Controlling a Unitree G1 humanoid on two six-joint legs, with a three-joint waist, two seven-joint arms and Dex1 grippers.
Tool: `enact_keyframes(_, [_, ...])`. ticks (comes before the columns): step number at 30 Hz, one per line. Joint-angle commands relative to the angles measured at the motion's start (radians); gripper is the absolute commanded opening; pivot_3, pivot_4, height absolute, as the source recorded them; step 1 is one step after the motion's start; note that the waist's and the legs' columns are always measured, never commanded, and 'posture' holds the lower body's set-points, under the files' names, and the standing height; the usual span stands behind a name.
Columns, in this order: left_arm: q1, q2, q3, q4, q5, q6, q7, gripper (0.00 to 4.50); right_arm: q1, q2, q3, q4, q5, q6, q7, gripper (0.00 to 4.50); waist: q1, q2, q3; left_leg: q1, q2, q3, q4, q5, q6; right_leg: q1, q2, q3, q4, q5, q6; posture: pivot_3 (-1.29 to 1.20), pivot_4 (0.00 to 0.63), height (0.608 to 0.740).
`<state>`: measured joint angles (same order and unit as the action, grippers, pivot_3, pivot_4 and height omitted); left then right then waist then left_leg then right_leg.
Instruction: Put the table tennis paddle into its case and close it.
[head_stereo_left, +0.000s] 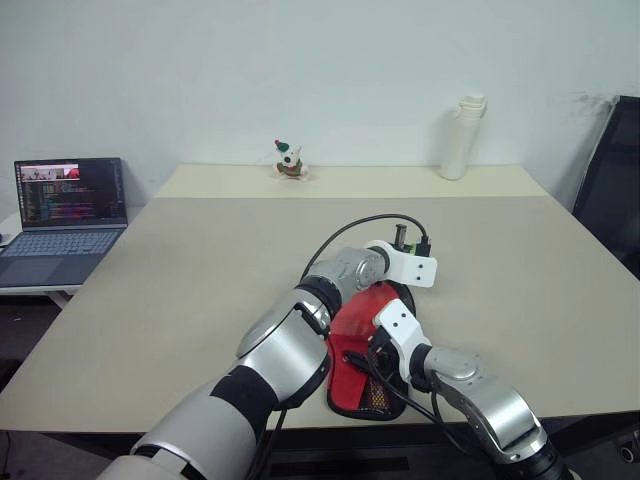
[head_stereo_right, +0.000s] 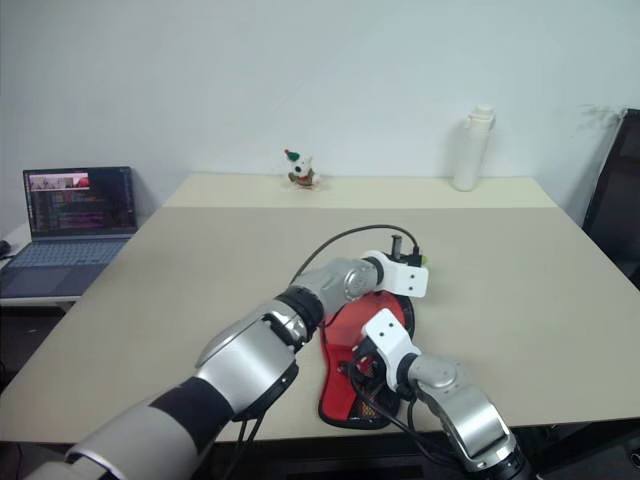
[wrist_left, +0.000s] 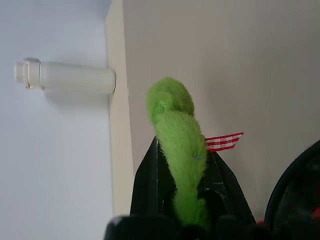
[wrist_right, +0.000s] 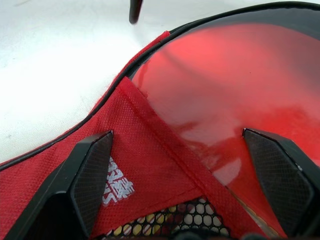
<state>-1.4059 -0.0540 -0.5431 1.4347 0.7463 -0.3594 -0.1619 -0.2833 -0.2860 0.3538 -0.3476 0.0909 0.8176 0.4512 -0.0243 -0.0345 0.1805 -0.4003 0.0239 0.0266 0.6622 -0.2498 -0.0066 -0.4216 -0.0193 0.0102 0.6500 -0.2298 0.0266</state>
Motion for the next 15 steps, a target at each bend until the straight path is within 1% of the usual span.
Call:
enact_keyframes(1, [-0.059, -0.026, 0.027, -0.049, -0.032, -0.037, 0.010, 0.03, 0.036, 0.002, 0.051, 0.078, 0.009, 0.067, 0.016, 4.50, 0.000, 0.000, 0.000, 0.000, 0.000, 0.000, 0.000, 0.000, 0.000, 0.000, 0.000, 0.000, 0.000, 0.000, 0.000, 0.00, 0.150, 0.740])
enact_keyframes(4, [-0.052, -0.027, 0.030, -0.049, -0.036, -0.036, -0.001, 0.03, 0.030, 0.005, 0.049, 0.085, 0.008, 0.063, 0.016, 4.50, 0.000, 0.000, 0.000, 0.000, 0.000, 0.000, 0.000, 0.000, 0.000, 0.000, 0.000, 0.000, 0.000, 0.000, 0.000, 0.00, 0.150, 0.740])
enact_keyframes(8, [-0.045, -0.024, 0.086, -0.053, -0.098, -0.056, -0.081, 1.27, 0.020, 0.011, 0.046, 0.090, 0.006, 0.061, 0.012, 4.50, -0.001, 0.000, -0.001, 0.000, 0.000, 0.000, 0.000, 0.000, 0.000, 0.000, 0.000, 0.000, 0.000, 0.000, 0.000, 0.00, 0.150, 0.740])
enact_keyframes(13, [-0.041, -0.025, 0.098, -0.057, -0.109, -0.065, -0.095, 3.07, 0.015, 0.010, 0.041, 0.098, 0.004, 0.058, 0.015, 4.50, -0.004, -0.001, -0.003, 0.001, 0.000, 0.001, 0.000, 0.000, 0.000, 0.001, 0.000, 0.001, 0.000, 0.000, 0.000, 0.00, 0.150, 0.740])
enact_keyframes(15, [-0.039, -0.025, 0.107, -0.058, -0.120, -0.069, -0.111, 3.85, 0.008, 0.010, 0.040, 0.105, 0.005, 0.057, 0.017, 4.50, -0.005, 0.000, -0.003, 0.002, 0.000, 0.001, 0.000, 0.000, 0.000, 0.001, 0.001, 0.001, 0.001, 0.000, 0.000, 0.00, 0.150, 0.740])
